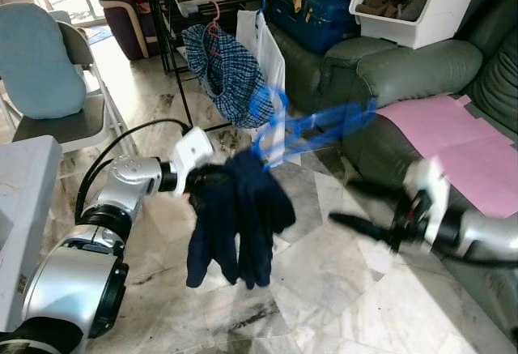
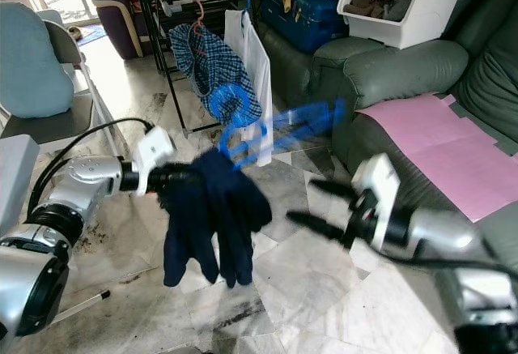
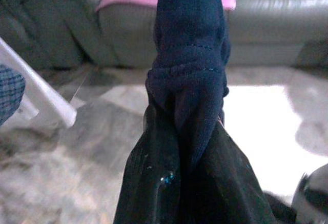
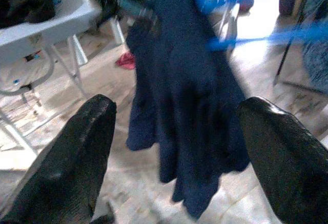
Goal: Hang hanger
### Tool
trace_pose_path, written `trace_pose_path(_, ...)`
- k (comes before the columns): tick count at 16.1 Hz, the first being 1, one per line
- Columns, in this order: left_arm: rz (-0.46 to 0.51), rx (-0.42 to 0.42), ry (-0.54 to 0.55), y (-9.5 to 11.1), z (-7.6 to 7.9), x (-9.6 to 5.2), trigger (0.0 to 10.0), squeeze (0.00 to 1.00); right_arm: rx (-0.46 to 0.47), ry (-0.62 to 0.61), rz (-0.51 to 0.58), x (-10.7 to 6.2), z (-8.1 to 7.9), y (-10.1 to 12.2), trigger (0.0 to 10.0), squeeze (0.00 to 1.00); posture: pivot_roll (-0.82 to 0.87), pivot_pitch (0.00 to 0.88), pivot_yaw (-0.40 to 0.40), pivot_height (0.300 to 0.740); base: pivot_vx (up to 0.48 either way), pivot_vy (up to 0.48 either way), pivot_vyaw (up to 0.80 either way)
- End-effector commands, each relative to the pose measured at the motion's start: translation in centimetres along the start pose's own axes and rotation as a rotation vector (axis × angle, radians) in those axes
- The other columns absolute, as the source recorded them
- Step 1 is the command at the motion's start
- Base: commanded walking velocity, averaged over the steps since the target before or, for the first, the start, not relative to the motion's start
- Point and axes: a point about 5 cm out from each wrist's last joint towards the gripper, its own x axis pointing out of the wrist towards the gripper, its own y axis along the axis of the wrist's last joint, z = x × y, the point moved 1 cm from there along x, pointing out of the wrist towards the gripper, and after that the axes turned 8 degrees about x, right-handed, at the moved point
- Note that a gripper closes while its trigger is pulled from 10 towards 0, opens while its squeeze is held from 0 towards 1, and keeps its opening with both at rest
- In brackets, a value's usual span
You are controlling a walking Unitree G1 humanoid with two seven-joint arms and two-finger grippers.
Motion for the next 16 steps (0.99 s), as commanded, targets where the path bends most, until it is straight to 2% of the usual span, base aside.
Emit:
trace_pose_path(1,0.099,0.056,-0.041,2.2,-0.6,-0.4,0.0,0.00,0.007,-0.026,-0.009,0.2,0.1,-0.7,10.0,1.00,-0.15,0.000,0.049,0.740,0.000,0.000,0.00)
trace_pose_path(3,0.201,0.045,-0.142,3.2,-0.1,-0.8,0.0,0.00,0.004,-0.098,-0.017,0.2,0.8,-1.3,10.0,1.00,-0.15,0.000,0.047,0.740,0.000,0.000,0.00)
trace_pose_path(4,0.201,0.065,-0.191,3.2,0.2,-1.2,0.0,0.00,-0.020,-0.168,-0.022,0.1,1.5,-1.7,10.0,1.00,-0.15,0.000,0.047,0.740,0.000,0.000,0.00)
trace_pose_path(6,0.179,0.116,-0.240,3.0,0.7,-1.6,0.0,0.00,-0.006,-0.246,0.026,0.1,2.4,-1.6,10.0,1.00,-0.15,0.000,0.046,0.740,0.000,0.000,0.00)
trace_pose_path(8,0.188,0.130,-0.255,3.3,0.8,-1.7,0.0,0.00,-0.010,-0.266,0.029,0.1,2.7,-1.7,10.0,0.98,-0.14,0.000,0.045,0.740,0.000,0.000,0.00)
trace_pose_path(9,0.185,0.150,-0.278,3.6,0.9,-1.8,0.0,0.00,-0.008,-0.264,0.030,0.2,2.7,-1.8,10.0,0.84,-0.14,0.000,0.045,0.740,0.000,0.000,0.00)
trace_pose_path(10,0.190,0.175,-0.293,4.0,1.0,-1.7,0.0,0.00,-0.010,-0.260,0.032,0.4,2.6,-1.9,10.0,0.35,-0.14,0.000,0.045,0.740,0.000,0.000,0.00)
trace_pose_path(11,0.201,0.194,-0.310,4.5,1.1,-1.7,0.0,0.00,-0.013,-0.258,0.034,0.6,2.6,-2.0,10.0,0.00,-0.14,0.000,0.043,0.740,0.000,0.000,0.00)
trace_pose_path(13,0.228,0.225,-0.331,5.4,1.3,-1.4,0.0,0.00,-0.016,-0.257,0.033,1.0,2.7,-2.1,10.0,0.00,-0.14,0.000,0.041,0.740,0.000,0.000,0.00)
trace_pose_path(16,0.313,0.270,-0.349,8.0,1.8,-1.0,0.0,0.00,0.003,-0.232,0.038,2.1,2.5,-2.5,10.0,0.00,-0.14,0.000,0.040,0.740,0.000,0.000,0.00)
